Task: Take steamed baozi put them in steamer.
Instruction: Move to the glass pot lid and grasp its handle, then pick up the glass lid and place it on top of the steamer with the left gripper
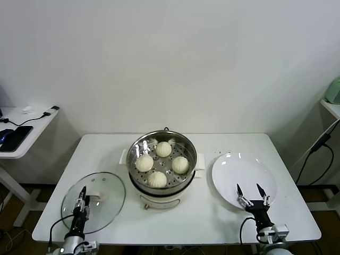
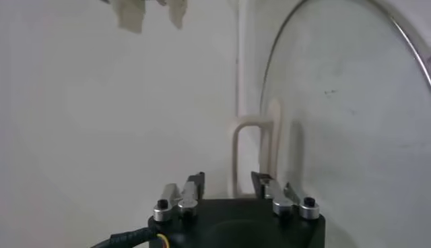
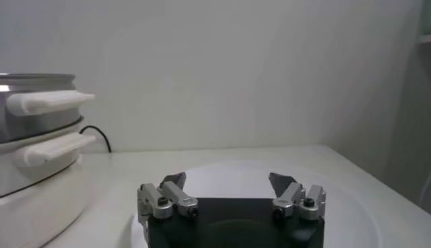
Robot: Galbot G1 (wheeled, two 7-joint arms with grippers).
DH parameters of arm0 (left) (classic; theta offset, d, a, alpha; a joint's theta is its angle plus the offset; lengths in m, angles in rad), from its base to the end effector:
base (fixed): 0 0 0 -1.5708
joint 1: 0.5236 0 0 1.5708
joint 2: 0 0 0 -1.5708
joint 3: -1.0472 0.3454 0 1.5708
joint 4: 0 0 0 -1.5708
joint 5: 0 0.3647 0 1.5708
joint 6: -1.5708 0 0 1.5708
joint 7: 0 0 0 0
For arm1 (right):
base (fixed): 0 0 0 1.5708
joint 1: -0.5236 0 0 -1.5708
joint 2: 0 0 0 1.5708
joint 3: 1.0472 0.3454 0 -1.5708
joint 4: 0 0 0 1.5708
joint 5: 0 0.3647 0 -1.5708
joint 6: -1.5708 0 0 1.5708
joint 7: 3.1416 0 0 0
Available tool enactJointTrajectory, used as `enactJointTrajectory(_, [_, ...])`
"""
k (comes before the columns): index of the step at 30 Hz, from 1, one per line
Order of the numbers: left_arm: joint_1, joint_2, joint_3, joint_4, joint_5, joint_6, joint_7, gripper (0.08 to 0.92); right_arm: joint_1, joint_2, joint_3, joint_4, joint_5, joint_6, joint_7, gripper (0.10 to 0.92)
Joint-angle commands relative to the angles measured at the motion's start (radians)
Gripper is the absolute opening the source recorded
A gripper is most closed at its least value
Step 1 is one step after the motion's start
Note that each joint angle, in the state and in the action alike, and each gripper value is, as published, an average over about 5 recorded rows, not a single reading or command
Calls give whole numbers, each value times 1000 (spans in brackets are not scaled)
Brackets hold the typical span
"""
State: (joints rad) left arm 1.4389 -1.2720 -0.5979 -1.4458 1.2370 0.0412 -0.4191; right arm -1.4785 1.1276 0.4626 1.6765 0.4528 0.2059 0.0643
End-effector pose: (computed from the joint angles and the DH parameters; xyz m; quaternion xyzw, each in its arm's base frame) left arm 0.1939 0.1407 -0.4757 0.0297 -0.6958 -0.7133 0.0785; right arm 0.2090 -0.1116 -0.4118 0.0137 -0.9966 -0.0193 0.0787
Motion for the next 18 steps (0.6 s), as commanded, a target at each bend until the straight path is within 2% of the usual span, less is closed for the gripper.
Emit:
enactJointTrajectory(1, [-15, -2, 2, 18, 19, 2, -6, 484, 0, -1, -4, 7, -6, -1, 2, 823])
enactJointTrajectory(7, [-11, -6, -2, -19, 16, -11, -6, 311, 0, -5, -6, 12, -9, -2, 0, 823])
enactJointTrajectory(12, [23, 3, -19, -123, -17, -11, 23, 173, -6, -9, -5, 23, -12, -3, -1, 823])
enactJointTrajectory(15, [59, 33, -43, -225, -82, 13, 77, 136, -10, -13, -3, 36, -14, -7, 1, 823])
enactJointTrajectory(18, [93, 81, -86, -336, -166, 60, 154, 135, -14, -18, -1, 49, -24, -20, 14, 823])
